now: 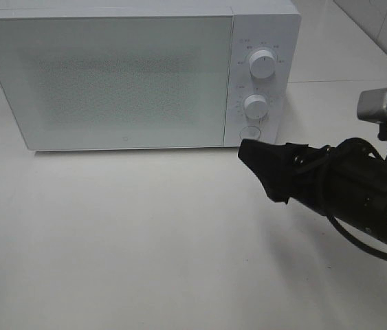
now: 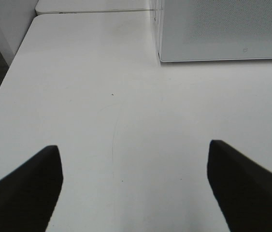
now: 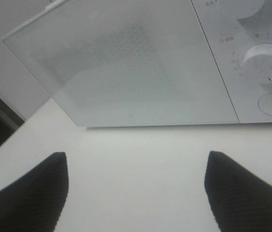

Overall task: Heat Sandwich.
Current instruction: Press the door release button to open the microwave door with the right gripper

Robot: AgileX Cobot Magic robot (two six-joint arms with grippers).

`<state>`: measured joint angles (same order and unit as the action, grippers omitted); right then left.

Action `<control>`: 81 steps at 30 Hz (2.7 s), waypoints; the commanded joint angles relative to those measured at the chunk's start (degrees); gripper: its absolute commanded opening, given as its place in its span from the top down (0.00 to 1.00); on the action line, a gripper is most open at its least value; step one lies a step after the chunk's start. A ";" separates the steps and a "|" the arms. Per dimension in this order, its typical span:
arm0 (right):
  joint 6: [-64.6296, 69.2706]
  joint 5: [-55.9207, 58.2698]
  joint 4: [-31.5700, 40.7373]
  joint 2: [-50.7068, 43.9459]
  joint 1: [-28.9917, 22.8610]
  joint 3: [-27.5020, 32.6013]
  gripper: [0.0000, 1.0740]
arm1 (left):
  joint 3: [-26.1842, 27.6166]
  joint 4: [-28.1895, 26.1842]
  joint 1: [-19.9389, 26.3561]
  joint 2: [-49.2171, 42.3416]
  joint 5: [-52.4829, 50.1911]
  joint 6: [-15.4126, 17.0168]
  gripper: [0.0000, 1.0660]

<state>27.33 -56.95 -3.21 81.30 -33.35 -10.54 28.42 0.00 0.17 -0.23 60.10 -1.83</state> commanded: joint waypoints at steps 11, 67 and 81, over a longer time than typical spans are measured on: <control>-18.16 47.61 -0.34 -10.71 0.00 -11.52 0.29 | -0.17 -0.52 0.06 -1.26 -0.69 0.17 0.29; -23.72 116.37 3.95 -81.36 22.69 -18.28 0.29 | -0.17 -0.52 0.06 -1.26 -0.69 0.17 0.29; -27.33 116.37 2.29 -83.08 22.46 -18.28 0.31 | -0.17 -0.52 0.06 -0.97 -0.69 0.23 0.29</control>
<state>0.52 59.70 -0.46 -0.23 -11.00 -28.93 28.42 0.00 0.17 -0.23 60.10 -1.83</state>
